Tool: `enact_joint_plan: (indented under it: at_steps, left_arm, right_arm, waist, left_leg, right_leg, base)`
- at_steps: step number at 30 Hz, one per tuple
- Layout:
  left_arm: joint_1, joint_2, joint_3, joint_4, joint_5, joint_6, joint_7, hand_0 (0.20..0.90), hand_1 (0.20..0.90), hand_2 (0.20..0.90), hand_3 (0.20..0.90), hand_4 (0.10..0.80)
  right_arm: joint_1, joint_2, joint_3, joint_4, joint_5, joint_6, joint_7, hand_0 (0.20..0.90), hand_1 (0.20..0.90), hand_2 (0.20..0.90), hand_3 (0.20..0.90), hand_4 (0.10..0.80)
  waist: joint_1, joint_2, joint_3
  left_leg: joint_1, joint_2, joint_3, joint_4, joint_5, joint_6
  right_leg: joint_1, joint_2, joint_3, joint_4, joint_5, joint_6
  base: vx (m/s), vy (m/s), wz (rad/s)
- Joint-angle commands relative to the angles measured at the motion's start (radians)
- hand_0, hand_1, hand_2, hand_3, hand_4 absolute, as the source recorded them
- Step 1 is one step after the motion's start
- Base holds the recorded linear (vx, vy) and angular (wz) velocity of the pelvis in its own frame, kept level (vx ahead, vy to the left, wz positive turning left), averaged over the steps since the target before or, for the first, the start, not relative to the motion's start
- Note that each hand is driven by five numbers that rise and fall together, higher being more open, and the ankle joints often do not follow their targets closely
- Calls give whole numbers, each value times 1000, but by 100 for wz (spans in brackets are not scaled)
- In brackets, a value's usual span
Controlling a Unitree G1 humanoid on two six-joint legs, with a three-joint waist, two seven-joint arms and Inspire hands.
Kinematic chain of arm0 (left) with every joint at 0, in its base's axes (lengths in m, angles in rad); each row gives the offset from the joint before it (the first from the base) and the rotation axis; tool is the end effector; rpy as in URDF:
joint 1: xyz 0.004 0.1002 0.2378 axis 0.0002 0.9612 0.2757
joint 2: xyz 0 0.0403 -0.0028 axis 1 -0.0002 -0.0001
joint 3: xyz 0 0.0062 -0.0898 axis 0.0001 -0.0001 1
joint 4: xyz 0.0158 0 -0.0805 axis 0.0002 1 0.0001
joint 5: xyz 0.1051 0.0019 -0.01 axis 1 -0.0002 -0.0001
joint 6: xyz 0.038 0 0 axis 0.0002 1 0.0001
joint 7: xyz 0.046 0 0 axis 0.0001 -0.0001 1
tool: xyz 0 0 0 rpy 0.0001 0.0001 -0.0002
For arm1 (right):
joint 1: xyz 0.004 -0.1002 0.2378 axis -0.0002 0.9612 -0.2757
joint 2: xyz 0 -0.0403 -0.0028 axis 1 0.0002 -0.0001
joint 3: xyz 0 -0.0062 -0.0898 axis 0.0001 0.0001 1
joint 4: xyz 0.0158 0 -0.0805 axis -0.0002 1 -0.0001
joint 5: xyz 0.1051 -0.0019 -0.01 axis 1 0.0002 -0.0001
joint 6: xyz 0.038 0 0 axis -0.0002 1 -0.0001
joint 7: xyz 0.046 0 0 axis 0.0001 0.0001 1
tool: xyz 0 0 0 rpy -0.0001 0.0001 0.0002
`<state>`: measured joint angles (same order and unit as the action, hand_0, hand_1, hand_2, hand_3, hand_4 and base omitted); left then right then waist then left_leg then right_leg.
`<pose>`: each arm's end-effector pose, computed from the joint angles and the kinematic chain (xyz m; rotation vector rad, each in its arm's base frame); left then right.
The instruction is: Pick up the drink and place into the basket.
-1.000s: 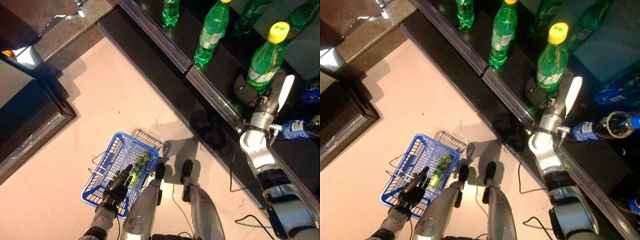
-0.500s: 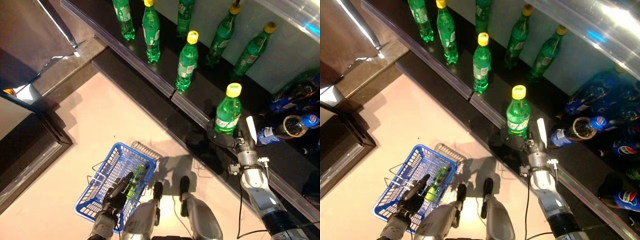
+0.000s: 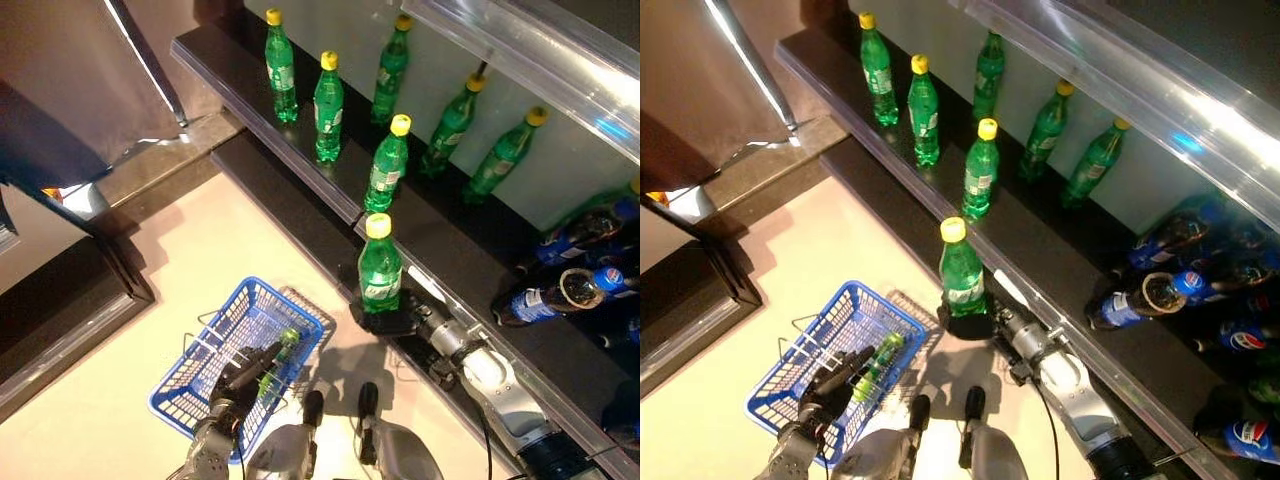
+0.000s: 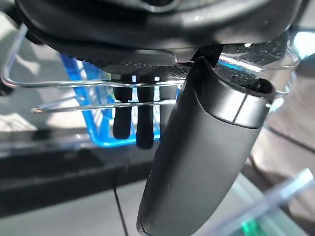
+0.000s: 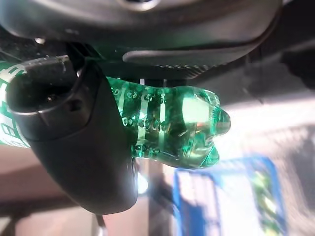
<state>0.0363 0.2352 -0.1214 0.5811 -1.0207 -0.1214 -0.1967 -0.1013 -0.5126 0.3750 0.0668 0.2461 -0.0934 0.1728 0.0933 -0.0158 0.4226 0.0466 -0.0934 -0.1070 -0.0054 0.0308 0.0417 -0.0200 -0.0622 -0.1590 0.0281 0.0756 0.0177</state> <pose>0.1625 0.1998 -0.0447 -0.7441 0.3931 0.1304 0.2153 -0.1701 0.0579 -0.2777 0.0335 0.5233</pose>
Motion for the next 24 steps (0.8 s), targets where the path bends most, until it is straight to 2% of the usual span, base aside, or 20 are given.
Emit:
enact_joint_plan:
  at_steps: [1,5,9,13,16,24]
  left_arm:
    - [-55,85,-14,-306,28,-81,-120,300,300,300,200,100]
    - [-75,148,-30,-498,49,8,-129,300,300,300,200,100]
    - [-96,181,-39,-563,36,77,-147,300,300,300,200,100]
    - [-122,205,-65,-624,-11,187,-215,300,300,300,200,100]
    - [-133,201,-99,-675,-24,272,-280,300,300,300,200,100]
    - [-152,171,-172,-773,7,386,-363,300,300,300,200,100]
  right_arm:
    - [-55,28,53,-90,96,-81,13,300,300,300,200,100]
    - [-102,62,109,-15,92,-61,-13,300,300,300,200,100]
    - [-139,90,146,37,92,-52,-33,300,300,300,200,100]
    - [-187,142,198,125,83,-45,-79,300,300,300,200,100]
    - [-224,189,236,204,74,-56,-140,300,300,300,200,100]
    - [-283,276,294,335,48,-36,-271,300,300,300,200,100]
  waist:
    - [38,11,-186]
    - [85,22,-195]
    - [112,30,-206]
    - [153,39,-223]
    - [191,44,-239]
    - [256,44,-285]
  left_leg:
    - [-47,-54,35,56,-19,-3]
    - [-40,-52,8,41,-4,-12]
    - [-35,-51,-7,33,4,-15]
    - [-27,-52,-34,24,10,-15]
    - [-15,-53,-66,13,15,-11]
    - [18,-62,-141,-24,23,-6]
  right_leg:
    - [27,17,7,-24,-13,63]
    - [54,5,-46,-39,-13,60]
    - [68,-3,-78,-41,-17,58]
    - [85,-15,-125,-20,-35,53]
    - [104,-23,-167,-1,-51,47]
    - [147,-31,-226,6,-69,47]
  base:
    - [-17,0,21]
    - [5,2,31]
    - [16,9,36]
    - [41,1,35]
    - [65,-17,39]
    - [72,-26,39]
